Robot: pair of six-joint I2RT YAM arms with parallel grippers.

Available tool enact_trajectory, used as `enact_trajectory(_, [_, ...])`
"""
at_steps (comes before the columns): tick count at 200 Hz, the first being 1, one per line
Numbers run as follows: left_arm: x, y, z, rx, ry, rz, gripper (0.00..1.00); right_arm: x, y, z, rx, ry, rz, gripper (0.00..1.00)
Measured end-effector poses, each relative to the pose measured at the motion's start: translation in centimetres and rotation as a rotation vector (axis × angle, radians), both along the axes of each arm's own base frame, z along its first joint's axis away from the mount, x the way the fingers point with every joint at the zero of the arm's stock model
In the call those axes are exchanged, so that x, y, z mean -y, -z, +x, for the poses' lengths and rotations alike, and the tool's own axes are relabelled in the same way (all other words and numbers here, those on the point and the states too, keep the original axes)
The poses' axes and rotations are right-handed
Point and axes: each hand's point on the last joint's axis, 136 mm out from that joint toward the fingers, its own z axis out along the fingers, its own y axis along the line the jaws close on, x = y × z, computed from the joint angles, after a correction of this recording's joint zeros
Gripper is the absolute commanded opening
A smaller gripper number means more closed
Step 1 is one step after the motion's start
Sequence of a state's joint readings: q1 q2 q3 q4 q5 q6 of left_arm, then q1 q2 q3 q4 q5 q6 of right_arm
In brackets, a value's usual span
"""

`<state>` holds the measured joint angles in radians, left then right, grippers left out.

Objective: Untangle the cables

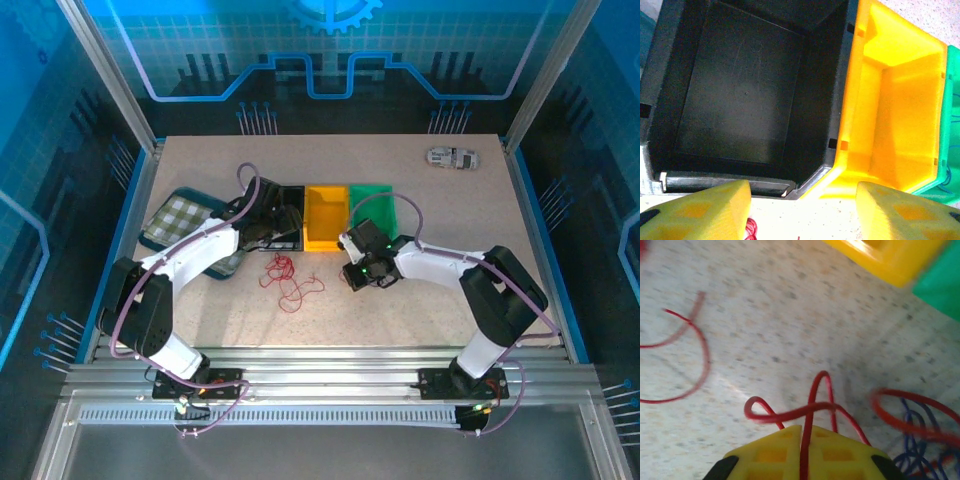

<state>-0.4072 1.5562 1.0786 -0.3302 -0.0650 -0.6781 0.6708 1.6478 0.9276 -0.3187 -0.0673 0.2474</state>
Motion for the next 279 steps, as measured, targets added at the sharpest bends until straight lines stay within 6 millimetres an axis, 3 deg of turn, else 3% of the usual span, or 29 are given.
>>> enact_trajectory(19, [0.2,-0.2,-0.7,0.023,0.059,0.006,0.59,-2.4,-2.9,-0.6,-0.018,-0.080,0.155,0.07])
enact_trajectory(36, [0.0,-0.6,-1.5,0.043,0.099,0.011,0.60,-4.5,-6.8,-1.1,-0.022,-0.159,0.310,0.07])
enact_trajectory(55, [-0.3,-1.3,-2.1,0.071,0.117,-0.004,0.63,-5.8,-10.3,-1.5,-0.029,-0.229,0.447,0.06])
enact_trajectory(67, [-0.5,-1.5,-2.4,0.085,0.129,-0.017,0.65,-6.0,-11.5,-1.8,-0.042,-0.256,0.505,0.06])
enact_trajectory(94, [-0.1,-1.2,-3.3,0.102,0.185,-0.048,0.69,-6.1,-12.5,-2.5,-0.092,-0.290,0.579,0.05])
enact_trajectory(116, [0.4,-0.3,-5.2,0.096,0.267,-0.068,0.69,-6.2,-13.4,-2.9,-0.125,-0.312,0.639,0.03])
enact_trajectory(154, [1.4,0.8,-8.5,0.095,0.410,-0.096,0.68,-6.1,-14.9,-1.9,-0.164,-0.294,0.759,0.03])
enact_trajectory(210, [7.0,0.4,-12.5,0.142,0.710,-0.078,0.72,-6.3,-15.8,-1.3,-0.197,-0.275,0.842,0.03])
enact_trajectory(233, [7.8,0.3,-12.9,0.166,0.767,-0.068,0.80,-6.3,-16.0,-1.0,-0.209,-0.265,0.861,0.02])
enact_trajectory(279, [8.8,-0.7,-11.9,0.238,0.784,-0.077,0.80,-6.2,-16.9,0.5,-0.251,-0.226,0.935,0.02])
